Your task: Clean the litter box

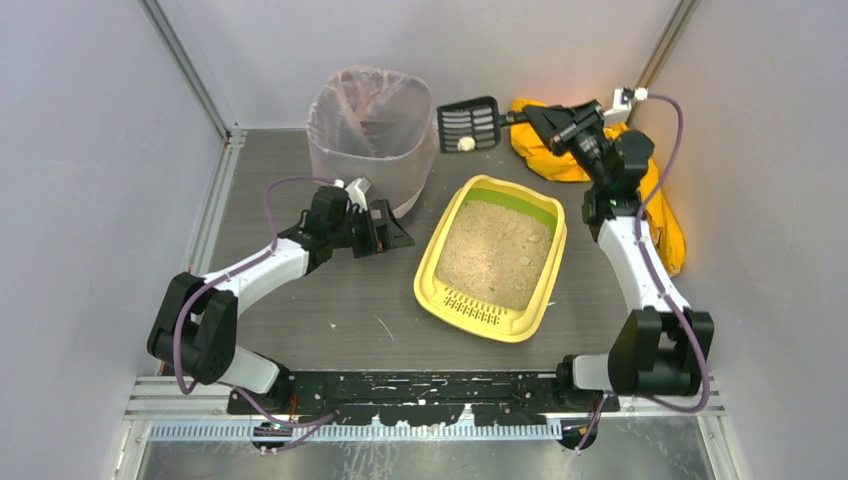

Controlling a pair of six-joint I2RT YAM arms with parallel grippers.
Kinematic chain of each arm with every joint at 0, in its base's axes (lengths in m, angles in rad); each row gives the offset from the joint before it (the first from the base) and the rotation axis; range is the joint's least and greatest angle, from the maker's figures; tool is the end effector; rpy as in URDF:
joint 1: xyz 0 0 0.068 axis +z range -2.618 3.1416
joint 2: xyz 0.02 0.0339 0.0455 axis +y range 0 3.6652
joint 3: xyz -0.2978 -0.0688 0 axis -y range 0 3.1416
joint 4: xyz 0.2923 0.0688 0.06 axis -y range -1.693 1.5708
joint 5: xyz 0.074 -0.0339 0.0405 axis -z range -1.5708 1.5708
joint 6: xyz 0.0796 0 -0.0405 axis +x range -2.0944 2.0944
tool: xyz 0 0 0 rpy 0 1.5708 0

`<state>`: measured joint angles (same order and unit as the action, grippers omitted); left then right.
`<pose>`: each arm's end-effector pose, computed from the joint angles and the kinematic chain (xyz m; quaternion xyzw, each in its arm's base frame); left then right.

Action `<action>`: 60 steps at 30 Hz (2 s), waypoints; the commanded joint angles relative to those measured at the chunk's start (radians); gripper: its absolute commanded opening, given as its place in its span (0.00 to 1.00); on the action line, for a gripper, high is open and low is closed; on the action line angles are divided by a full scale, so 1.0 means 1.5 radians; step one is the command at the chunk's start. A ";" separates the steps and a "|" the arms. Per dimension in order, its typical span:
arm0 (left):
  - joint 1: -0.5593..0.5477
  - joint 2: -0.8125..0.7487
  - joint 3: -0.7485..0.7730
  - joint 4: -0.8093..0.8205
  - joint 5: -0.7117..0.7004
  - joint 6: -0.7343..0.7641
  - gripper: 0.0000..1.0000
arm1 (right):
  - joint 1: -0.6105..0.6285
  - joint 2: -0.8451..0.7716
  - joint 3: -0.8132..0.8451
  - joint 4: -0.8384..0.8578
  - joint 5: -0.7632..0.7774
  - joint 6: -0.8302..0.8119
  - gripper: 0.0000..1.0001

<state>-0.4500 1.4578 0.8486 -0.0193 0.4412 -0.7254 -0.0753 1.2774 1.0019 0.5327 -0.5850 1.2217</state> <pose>0.3261 -0.1953 0.2055 -0.0210 0.8749 -0.4078 0.2605 0.3695 0.0162 0.4125 0.1711 0.6039 0.5592 0.5416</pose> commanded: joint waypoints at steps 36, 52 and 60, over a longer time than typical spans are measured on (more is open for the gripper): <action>-0.002 -0.029 0.018 -0.010 -0.017 0.027 0.95 | 0.490 0.471 0.897 -0.586 0.367 -0.907 0.01; -0.002 -0.040 0.019 -0.016 -0.011 0.028 0.95 | 0.403 0.302 0.787 -0.450 0.287 -0.777 0.01; -0.002 -0.049 0.026 -0.037 -0.026 0.041 0.95 | 0.250 0.022 0.411 -0.379 0.396 -0.679 0.01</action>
<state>-0.4503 1.4220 0.8486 -0.0711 0.4107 -0.6937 0.3439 1.5055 1.8290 -0.1413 -0.1043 0.1211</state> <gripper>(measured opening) 0.955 0.215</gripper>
